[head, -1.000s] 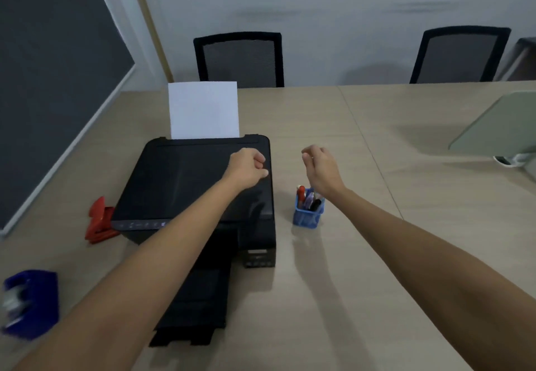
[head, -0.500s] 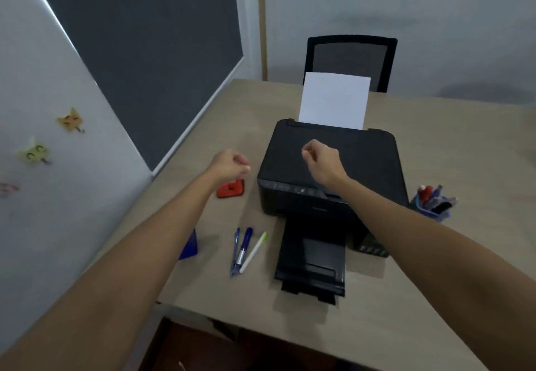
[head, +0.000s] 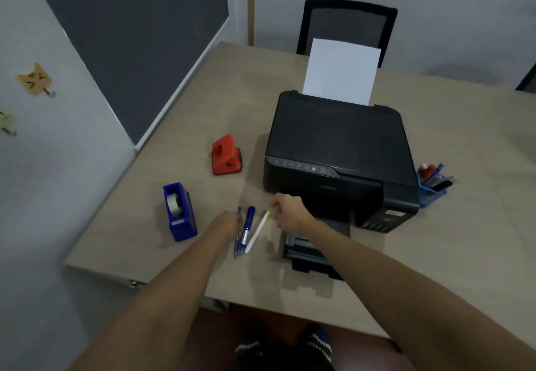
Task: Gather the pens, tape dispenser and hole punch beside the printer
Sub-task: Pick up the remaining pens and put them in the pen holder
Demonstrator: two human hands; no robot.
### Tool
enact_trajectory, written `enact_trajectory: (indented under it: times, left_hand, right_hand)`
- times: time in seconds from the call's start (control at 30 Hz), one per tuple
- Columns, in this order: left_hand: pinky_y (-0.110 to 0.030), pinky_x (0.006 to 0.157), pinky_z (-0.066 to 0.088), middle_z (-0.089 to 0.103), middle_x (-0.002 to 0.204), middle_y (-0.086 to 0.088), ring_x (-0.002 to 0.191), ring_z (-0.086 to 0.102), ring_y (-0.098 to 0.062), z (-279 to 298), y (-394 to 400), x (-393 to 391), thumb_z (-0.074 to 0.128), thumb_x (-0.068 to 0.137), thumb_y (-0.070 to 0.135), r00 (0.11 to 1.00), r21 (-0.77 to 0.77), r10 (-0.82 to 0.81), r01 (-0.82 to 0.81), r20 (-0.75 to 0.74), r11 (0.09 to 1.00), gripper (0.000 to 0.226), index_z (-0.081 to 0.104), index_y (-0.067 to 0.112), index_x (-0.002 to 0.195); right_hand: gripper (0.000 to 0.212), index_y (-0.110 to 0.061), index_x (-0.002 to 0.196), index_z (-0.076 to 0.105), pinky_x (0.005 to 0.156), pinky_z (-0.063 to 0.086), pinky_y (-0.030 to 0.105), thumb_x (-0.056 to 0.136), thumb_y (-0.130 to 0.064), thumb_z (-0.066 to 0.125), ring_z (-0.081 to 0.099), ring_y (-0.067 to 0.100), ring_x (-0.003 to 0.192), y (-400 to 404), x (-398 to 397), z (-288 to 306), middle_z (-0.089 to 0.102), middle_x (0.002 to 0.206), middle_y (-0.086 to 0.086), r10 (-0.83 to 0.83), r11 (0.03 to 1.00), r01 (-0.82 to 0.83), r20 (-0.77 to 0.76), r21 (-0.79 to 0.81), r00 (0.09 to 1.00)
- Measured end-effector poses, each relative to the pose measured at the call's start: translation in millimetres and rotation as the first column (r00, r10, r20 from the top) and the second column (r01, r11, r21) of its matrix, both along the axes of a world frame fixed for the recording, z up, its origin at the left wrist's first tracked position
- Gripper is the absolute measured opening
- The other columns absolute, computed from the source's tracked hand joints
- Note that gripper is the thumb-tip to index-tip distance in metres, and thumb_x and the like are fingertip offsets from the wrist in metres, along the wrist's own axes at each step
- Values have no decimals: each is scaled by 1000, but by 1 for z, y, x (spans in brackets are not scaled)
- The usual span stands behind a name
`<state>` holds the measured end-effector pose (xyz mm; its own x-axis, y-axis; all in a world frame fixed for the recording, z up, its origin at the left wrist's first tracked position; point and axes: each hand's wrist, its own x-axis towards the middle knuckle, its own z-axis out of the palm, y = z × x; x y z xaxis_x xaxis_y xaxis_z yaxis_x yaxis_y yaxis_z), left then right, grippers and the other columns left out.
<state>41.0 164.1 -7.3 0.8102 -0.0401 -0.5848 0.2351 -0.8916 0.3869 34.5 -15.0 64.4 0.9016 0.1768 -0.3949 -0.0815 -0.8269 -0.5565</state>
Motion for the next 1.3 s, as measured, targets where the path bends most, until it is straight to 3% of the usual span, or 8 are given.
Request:
enact_trajectory:
  times: [0.1, 0.27, 0.4, 0.53, 0.77, 1.0, 1.17, 1.3]
  left_hand:
    - [-32, 78, 44, 54, 126, -14, 108, 59, -32, -13, 1, -15, 43, 95, 16, 992, 175, -71, 52, 104, 983, 28, 61, 9, 115]
    - [-40, 88, 51, 50, 123, -19, 103, 63, -34, -32, 3, -19, 39, 93, -1, 968, 341, -162, 89, 192, 936, 42, 45, 8, 134]
    - [-46, 78, 48, 60, 109, -24, 96, 62, -40, -33, -4, -14, 36, 91, -2, 951, 50, 179, -198, 254, 979, 35, 36, 3, 125]
    - [-37, 63, 49, 60, 101, -23, 76, 59, -29, -31, -19, -9, 32, 94, 8, 897, -224, 419, -383, 143, 896, 11, 38, 4, 102]
    - [-45, 81, 47, 57, 115, -25, 101, 59, -40, -44, -31, -9, 51, 95, 23, 925, -163, 339, -313, 170, 936, 33, 46, -3, 116]
    - [-39, 82, 45, 48, 126, -22, 108, 55, -38, -37, -17, -7, 39, 99, 15, 981, 80, 134, -146, 142, 986, 31, 47, -3, 122]
    - [-34, 71, 43, 60, 83, -13, 91, 64, -38, 4, -8, 7, 41, 101, 22, 969, -261, 176, -127, 175, 957, 21, 50, 7, 90]
    - [-12, 58, 48, 59, 71, -4, 59, 63, -2, 79, -32, 20, 35, 104, 18, 920, -664, 346, -145, 181, 734, 28, 50, 12, 81]
  right_hand:
    - [33, -4, 123, 56, 97, 50, 37, 93, -2, 42, 60, 37, 110, 11, -4, -17, 58, 124, 22, 45, 995, -51, -80, -81, 996]
    - [42, -11, 133, 46, 92, 46, 30, 91, -2, 48, 51, 32, 121, 29, -3, -43, 46, 134, 17, 61, 984, -93, -201, -152, 978]
    - [38, -7, 126, 53, 100, 42, 31, 88, -4, 55, 54, 32, 121, 41, 6, -65, 54, 134, 16, 105, 948, -159, -203, -275, 974]
    - [32, 2, 122, 57, 99, 46, 31, 90, -1, 51, 54, 30, 122, 46, 9, -78, 56, 130, 17, 38, 922, -116, -211, -370, 977]
    - [84, -11, 150, 7, 94, 52, 42, 83, 9, 53, 56, 38, 115, 45, 20, -74, 49, 129, 25, -366, 931, 357, -195, -77, 910]
    - [74, -38, 134, 15, 62, 58, 53, 84, 6, 47, 64, 34, 70, 20, 14, -19, 64, 86, 20, -67, 990, 55, 87, 128, 994]
    - [61, -29, 138, 23, 68, 59, 45, 91, -11, 56, 65, 24, 70, -38, 10, 38, 65, 81, 13, -72, 960, 0, 251, 279, 965]
    - [35, -12, 123, 47, 73, 62, 40, 91, -17, 60, 71, 21, 82, -99, 17, 85, 67, 88, 9, -315, 856, 128, 308, 501, 897]
